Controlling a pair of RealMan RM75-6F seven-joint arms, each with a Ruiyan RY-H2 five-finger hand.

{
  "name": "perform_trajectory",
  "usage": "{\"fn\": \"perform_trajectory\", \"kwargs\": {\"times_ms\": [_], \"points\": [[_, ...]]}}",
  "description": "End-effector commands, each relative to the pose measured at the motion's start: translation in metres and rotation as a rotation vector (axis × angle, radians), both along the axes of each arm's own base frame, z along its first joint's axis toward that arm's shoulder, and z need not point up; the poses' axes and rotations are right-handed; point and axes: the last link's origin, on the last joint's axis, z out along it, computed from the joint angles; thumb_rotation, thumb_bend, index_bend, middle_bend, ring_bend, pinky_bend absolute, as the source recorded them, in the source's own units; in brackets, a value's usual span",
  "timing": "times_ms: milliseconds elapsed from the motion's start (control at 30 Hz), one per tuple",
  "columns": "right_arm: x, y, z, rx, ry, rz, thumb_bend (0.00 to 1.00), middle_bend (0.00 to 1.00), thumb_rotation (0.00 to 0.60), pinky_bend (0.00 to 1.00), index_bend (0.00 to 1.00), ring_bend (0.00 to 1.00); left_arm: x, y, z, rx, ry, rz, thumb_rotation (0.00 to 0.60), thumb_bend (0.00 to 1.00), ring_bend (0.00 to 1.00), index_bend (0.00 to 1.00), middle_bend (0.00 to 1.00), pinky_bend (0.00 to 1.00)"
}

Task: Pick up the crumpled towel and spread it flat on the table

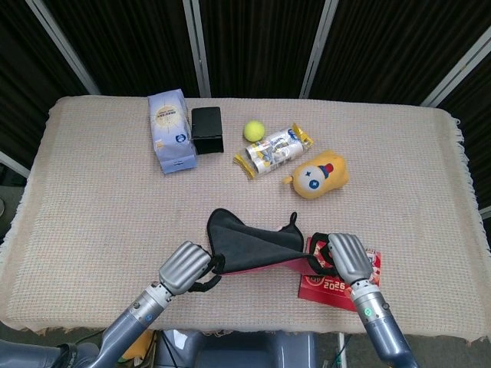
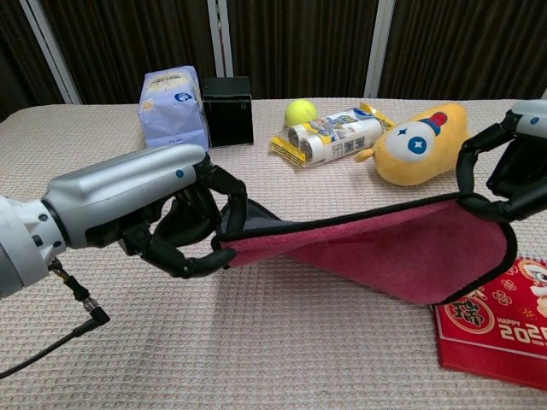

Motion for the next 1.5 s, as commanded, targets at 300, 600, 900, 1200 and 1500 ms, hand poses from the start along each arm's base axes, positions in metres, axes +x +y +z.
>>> {"fn": "perform_trajectory", "kwargs": {"times_ms": [300,600,900,1200,1500], "points": [[0.002,0.022,-0.003,0.083,0.021,-0.003,0.58,1.0,0.6,0.93,0.66,1.0,-0.001,-0.012,0.004,-0.022,0.005,-0.012,0.6,0.4,0.79,0.65,0.87,0.73],[0.0,0.04,-0.004,0.12,0.059,-0.002,0.58,1.0,0.6,0.93,0.66,1.0,-0.009,-0.023,0.012,-0.041,0.021,-0.018,0.6,0.4,0.79,0.65,0.87,0.73],[-0.005,0.051,-0.009,0.167,0.104,-0.013,0.58,1.0,0.6,0.93,0.62,1.0,-0.019,-0.034,0.014,-0.073,0.043,-0.028,0.6,0.4,0.78,0.63,0.86,0.73],[-0.008,0.059,-0.016,0.202,0.151,-0.006,0.58,1.0,0.6,0.93,0.6,1.0,-0.024,-0.039,0.014,-0.107,0.068,-0.036,0.6,0.39,0.77,0.61,0.85,0.73],[-0.013,0.067,-0.019,0.273,0.256,-0.01,0.56,0.95,0.6,0.83,0.26,0.96,-0.026,-0.046,0.015,-0.152,0.087,-0.065,0.6,0.31,0.75,0.56,0.82,0.73]]}}
